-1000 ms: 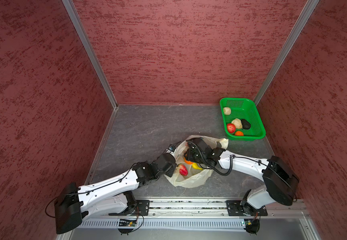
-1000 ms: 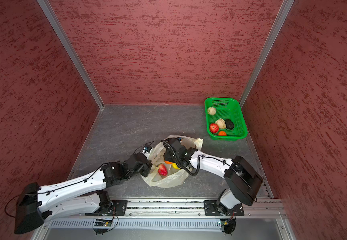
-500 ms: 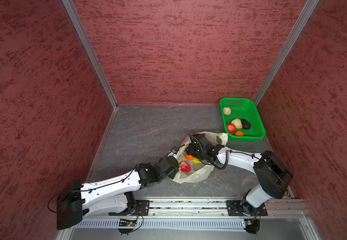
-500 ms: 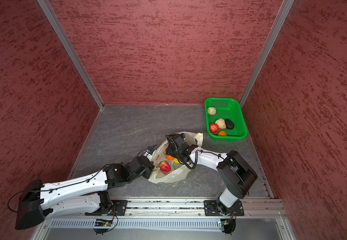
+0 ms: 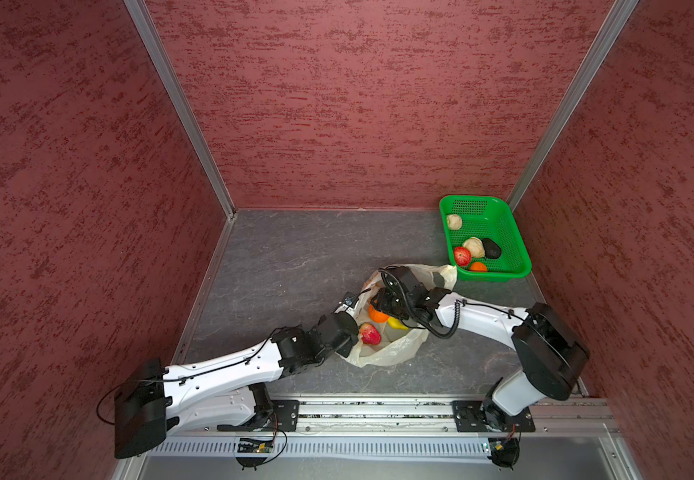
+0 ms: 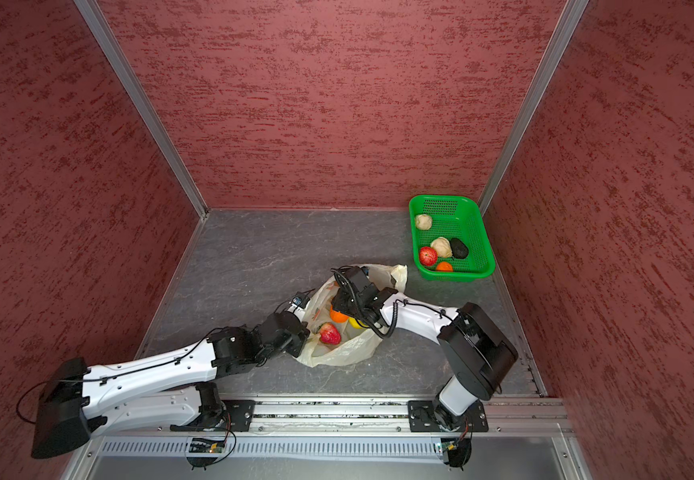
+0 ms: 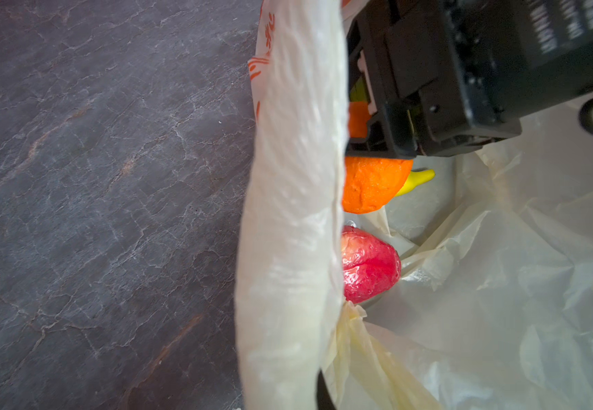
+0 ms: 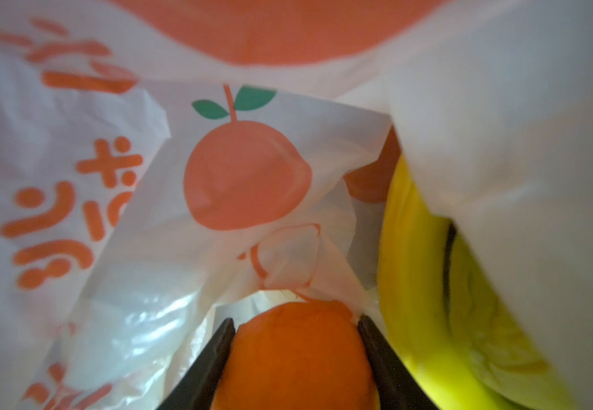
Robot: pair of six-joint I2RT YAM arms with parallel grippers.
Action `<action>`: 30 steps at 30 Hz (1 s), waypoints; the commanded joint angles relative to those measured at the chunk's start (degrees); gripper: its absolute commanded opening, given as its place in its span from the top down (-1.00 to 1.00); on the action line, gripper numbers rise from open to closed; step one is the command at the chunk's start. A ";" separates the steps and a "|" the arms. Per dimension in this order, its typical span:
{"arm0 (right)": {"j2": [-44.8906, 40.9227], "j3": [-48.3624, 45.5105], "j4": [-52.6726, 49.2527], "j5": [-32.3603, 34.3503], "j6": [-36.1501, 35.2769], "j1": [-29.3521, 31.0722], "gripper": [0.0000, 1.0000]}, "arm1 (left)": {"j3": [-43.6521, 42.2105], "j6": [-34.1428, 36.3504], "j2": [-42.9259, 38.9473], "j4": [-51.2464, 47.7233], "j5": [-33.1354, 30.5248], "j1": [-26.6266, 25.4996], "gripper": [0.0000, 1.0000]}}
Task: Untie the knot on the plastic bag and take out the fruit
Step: 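Lift the orange out with the right gripper and carry it to the green basket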
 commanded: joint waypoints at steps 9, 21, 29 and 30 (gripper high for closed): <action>-9.00 3.89 -5.64 -1.91 2.61 -0.08 0.29 | 1.17 0.03 1.18 0.56 -1.71 -0.10 1.00; -17.70 12.57 -18.35 -2.11 -0.87 1.42 0.32 | 3.06 0.79 1.10 -0.64 -2.70 1.57 1.00; -17.08 25.45 -25.11 -1.90 -6.48 -4.07 0.32 | 4.58 1.64 1.12 -2.27 -2.40 2.78 1.00; -16.81 26.82 -25.22 -2.39 -7.41 -5.65 0.31 | 4.89 1.68 1.04 -2.49 -2.45 2.92 1.00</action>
